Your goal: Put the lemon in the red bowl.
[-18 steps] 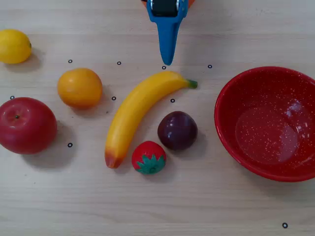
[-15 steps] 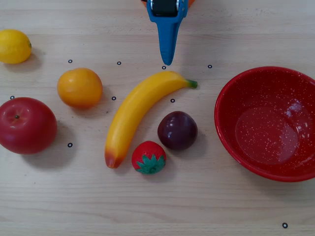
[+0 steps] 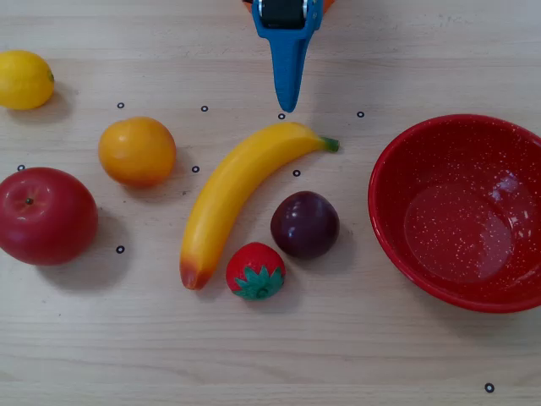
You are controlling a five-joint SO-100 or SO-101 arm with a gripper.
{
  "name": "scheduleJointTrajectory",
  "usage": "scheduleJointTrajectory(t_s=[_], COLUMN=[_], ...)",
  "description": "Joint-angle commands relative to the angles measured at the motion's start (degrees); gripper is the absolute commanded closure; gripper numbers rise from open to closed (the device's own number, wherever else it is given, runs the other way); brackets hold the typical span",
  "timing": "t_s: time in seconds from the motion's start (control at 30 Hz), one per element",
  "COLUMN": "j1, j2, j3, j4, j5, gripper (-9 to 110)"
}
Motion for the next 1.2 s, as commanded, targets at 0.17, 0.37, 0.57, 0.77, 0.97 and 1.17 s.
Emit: scheduleJointTrajectory(t_s=[0.17,0.37,0.57,0.77,0.97,1.17], j1=[-1.6,-3.0,-6.2,-8.9,-12.2,-15.8], j2=[-4.1,-11.7,-19.2,-27.8,-42.3,-52.5], j3=[-4.5,-13.9,-24.7,-36.7,-51.7,-64.8], j4=[2.4,6.7,12.1,20.9,29.7,36.7], j5=[2.5,5.8,10.4,16.5,18.6,21.3], gripper=[101,101,101,101,101,101])
